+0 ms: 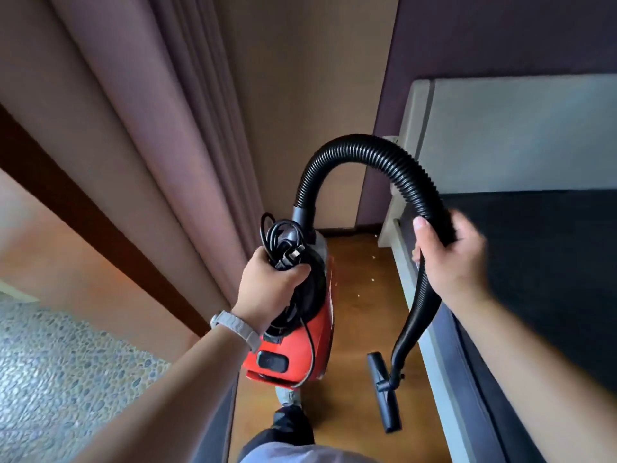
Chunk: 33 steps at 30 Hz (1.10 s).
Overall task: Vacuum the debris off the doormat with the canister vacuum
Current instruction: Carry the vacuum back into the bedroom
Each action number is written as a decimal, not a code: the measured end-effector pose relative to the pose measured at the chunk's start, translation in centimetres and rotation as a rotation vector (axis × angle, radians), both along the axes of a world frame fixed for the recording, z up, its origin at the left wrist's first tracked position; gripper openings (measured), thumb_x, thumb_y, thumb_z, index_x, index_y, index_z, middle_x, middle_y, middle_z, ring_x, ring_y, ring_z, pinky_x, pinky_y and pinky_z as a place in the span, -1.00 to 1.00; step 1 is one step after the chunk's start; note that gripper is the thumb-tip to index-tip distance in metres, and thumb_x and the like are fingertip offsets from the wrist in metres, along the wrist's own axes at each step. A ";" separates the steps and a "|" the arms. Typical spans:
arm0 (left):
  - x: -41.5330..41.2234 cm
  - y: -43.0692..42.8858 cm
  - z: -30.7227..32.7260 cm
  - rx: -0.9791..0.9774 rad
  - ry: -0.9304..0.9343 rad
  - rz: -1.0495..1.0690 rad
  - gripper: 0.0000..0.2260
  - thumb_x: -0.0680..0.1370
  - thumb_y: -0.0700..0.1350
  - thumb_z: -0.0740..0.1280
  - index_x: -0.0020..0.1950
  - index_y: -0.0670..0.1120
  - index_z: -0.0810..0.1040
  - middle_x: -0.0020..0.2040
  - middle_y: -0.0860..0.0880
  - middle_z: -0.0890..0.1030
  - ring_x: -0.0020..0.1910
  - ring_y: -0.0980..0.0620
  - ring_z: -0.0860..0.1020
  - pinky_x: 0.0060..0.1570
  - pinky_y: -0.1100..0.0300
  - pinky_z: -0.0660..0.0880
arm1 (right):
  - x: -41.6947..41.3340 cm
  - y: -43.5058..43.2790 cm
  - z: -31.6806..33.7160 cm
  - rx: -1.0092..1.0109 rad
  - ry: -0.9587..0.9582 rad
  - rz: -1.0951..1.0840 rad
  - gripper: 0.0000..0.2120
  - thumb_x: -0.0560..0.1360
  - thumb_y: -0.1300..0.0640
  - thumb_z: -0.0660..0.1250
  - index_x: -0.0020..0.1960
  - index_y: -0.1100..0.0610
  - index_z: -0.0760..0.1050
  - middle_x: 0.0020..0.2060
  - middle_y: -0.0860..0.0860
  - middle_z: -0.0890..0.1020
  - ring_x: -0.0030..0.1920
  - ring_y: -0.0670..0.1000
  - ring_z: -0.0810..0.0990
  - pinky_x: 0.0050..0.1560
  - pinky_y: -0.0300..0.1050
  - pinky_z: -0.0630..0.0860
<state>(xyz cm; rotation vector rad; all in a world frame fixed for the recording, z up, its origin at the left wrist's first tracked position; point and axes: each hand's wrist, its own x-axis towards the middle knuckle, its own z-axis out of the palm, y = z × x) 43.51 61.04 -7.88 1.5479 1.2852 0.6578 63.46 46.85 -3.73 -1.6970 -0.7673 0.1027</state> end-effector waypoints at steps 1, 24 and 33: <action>1.3 1.4 -0.6 -0.011 -0.005 -0.014 -0.67 0.32 -0.04 0.55 0.03 -0.02 0.57 -0.12 0.08 0.67 -0.13 0.11 0.64 -0.10 0.17 0.57 | 1.1 1.2 -0.2 -0.014 -0.018 -0.017 -0.84 0.41 -0.18 0.30 -0.19 -0.11 0.47 -0.46 -0.04 0.58 -0.49 -0.12 0.57 -0.46 -0.25 0.48; 29.3 29.8 -7.0 -0.146 0.023 -0.390 -0.52 0.30 0.01 0.52 0.21 0.02 0.57 -0.02 0.05 0.69 -0.02 0.06 0.65 -0.08 0.14 0.59 | 24.8 23.5 -2.4 -0.224 0.092 -0.232 -0.84 0.52 0.05 0.40 -0.12 -0.20 0.49 -0.35 -0.04 0.62 -0.39 -0.13 0.59 -0.37 -0.36 0.47; 39.4 31.6 -10.7 -0.152 0.149 -0.177 -0.51 0.36 0.00 0.52 0.26 -0.01 0.51 0.10 0.02 0.65 0.11 0.01 0.60 0.17 0.00 0.54 | 38.4 30.5 -9.1 -0.219 0.308 0.003 -0.94 0.53 0.13 0.38 0.00 0.02 0.55 -0.38 0.07 0.60 -0.45 -0.08 0.56 -0.47 -0.27 0.48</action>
